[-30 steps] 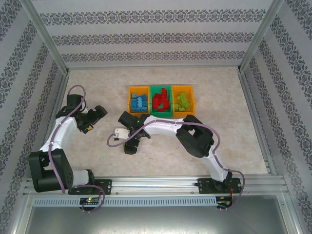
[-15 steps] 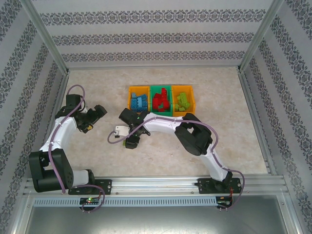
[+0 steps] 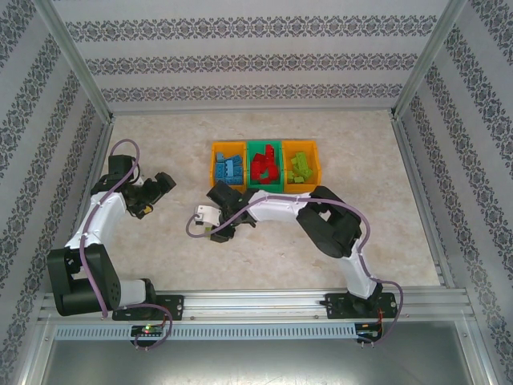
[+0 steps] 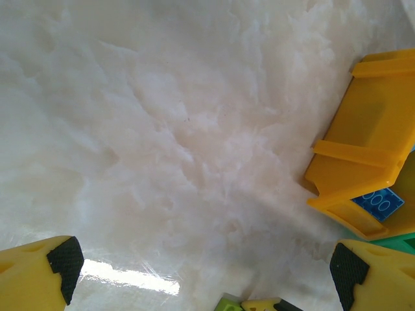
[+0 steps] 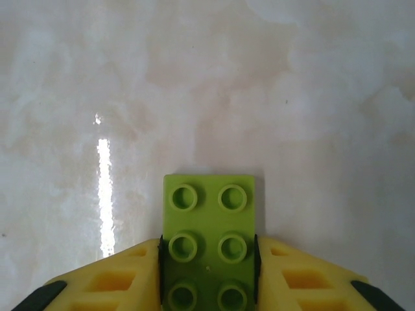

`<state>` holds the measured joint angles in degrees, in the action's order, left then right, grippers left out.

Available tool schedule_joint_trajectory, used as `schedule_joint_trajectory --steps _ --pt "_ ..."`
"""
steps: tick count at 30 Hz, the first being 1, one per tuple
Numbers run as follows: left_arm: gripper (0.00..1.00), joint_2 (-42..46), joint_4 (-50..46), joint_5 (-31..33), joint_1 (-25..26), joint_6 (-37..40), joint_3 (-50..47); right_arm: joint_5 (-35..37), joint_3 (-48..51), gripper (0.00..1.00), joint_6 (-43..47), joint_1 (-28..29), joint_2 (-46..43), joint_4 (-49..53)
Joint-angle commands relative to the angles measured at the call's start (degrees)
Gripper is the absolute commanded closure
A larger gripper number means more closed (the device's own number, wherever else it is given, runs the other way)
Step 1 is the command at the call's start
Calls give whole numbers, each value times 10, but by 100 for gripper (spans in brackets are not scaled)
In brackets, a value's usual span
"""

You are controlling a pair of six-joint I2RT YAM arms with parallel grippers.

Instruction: Sort the legos into containers by color

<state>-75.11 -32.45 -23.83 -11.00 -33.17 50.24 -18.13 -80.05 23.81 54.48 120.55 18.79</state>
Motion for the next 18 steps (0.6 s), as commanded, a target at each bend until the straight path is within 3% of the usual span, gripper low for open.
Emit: schedule_joint_trajectory --steps 1,18 --pt "1 4 12 -7 -9 4 -10 20 77 68 -47 -8 26 129" --pt "1 17 11 -6 -9 8 -19 11 207 73 -171 -67 -111 20"
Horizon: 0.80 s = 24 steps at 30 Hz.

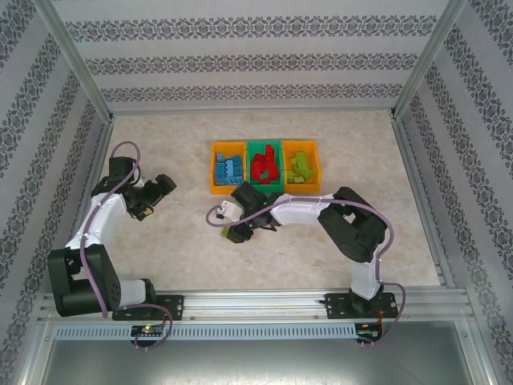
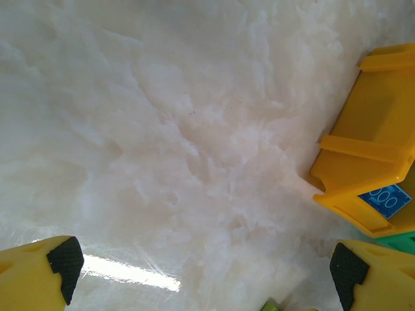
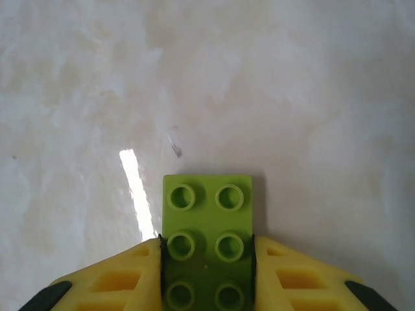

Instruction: Sort the legos into containers by color

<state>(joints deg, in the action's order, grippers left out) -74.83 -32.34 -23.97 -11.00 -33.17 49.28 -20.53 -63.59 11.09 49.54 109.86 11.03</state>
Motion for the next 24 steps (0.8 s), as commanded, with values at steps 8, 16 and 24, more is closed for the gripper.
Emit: schedule_joint_trajectory --steps 8,16,24 --pt "1 26 4 17 -9 21 -15 45 92 73 -85 -40 -111 84" --pt "1 32 10 38 -9 34 -23 73 118 74 -99 -103 -203 117" --pt "1 32 12 40 -9 33 -23 94 115 73 -111 -181 -263 145"
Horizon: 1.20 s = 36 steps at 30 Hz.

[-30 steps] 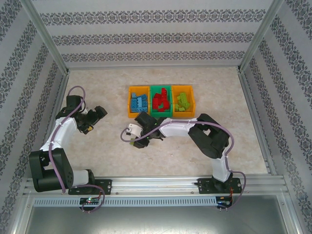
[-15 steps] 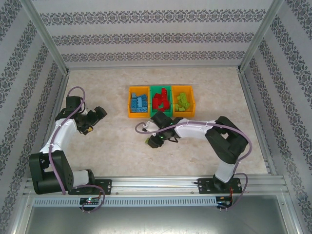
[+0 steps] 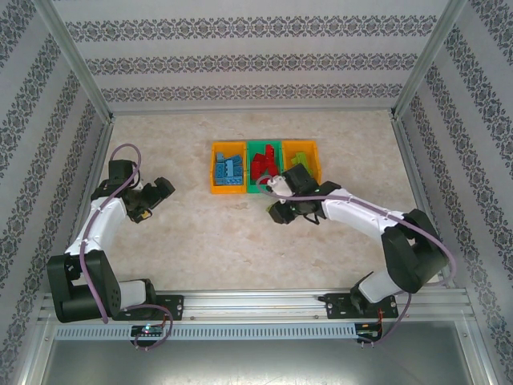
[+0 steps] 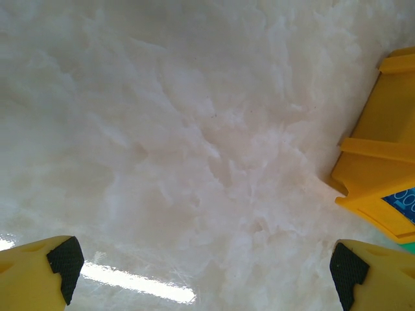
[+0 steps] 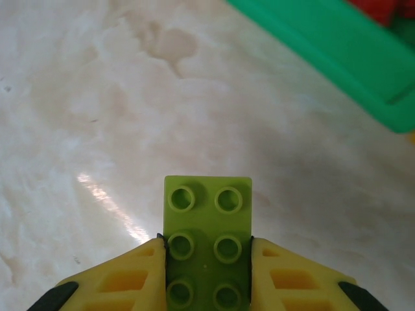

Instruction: Sort the legos into containers by color

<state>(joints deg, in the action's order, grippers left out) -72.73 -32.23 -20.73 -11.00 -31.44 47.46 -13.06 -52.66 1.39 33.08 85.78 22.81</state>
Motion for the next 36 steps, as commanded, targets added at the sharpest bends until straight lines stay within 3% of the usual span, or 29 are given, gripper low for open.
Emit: schedule_joint_trajectory --steps 1,11,21,25,27,31,32,36 --pt "1 10 12 7 -9 16 -5 25 3 73 -15 -28 -28 30" --pt "1 12 15 9 -9 16 -8 74 -78 73 -28 -129 -13 27" --pt "1 10 27 25 -9 18 -15 94 -186 68 -45 -179 129 -17" --pt "0 9 38 32 -8 16 -18 98 -196 54 -60 -182 157 -54" --pt "0 10 47 36 -6 19 -23 96 -192 42 -65 -182 158 -71" --pt "1 15 62 70 2 27 -37 99 -170 6 -67 -183 135 -92" --pt "0 16 66 81 3 28 -39 103 -163 2 -65 -183 125 -96" --pt "0 34 102 131 10 30 -58 147 -112 2 -39 -194 57 -116"
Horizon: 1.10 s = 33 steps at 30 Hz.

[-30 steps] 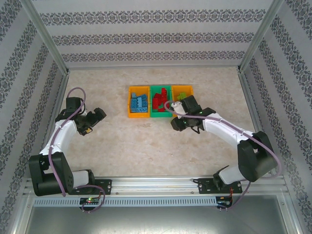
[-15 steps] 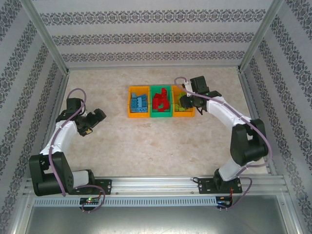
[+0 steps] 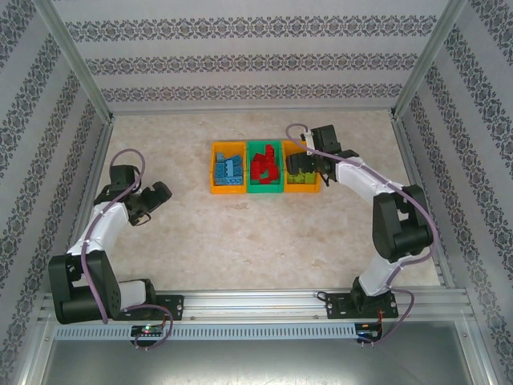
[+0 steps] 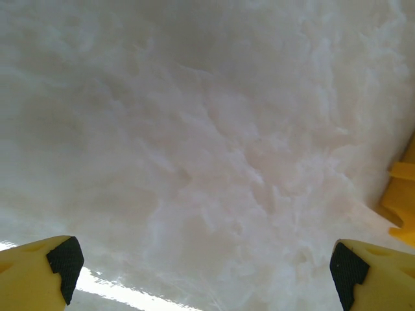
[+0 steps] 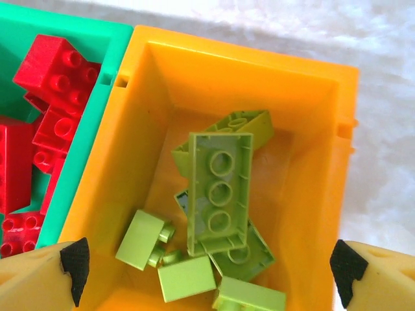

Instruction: Sort the legos into containers by color

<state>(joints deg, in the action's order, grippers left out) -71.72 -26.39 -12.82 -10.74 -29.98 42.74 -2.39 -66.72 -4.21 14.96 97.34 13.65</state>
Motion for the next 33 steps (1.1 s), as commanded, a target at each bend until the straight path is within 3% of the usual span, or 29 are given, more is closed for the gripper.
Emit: schedule_joint_trajectory --steps 1,4,9,14,20,28,29,33 --pt "0 31 63 68 10 18 -19 56 53 2 26 -22 -83 -39" --pt "1 56 142 123 26 41 -53 87 152 2 50 -64 -159 -116" --pt "0 83 363 168 59 120 -152 57 341 2 47 -150 -237 -327" --pt "0 64 522 197 93 201 -196 47 413 2 7 -160 -188 -503" --pt "0 -30 678 182 101 253 -231 105 460 2 10 -135 -108 -671" --pt "0 -188 805 174 106 277 -212 105 455 2 14 -133 -110 -664" --pt "1 -170 749 168 106 276 -201 107 454 2 16 -132 -113 -657" --pt "1 -178 757 166 108 283 -199 106 453 2 15 -131 -113 -653"
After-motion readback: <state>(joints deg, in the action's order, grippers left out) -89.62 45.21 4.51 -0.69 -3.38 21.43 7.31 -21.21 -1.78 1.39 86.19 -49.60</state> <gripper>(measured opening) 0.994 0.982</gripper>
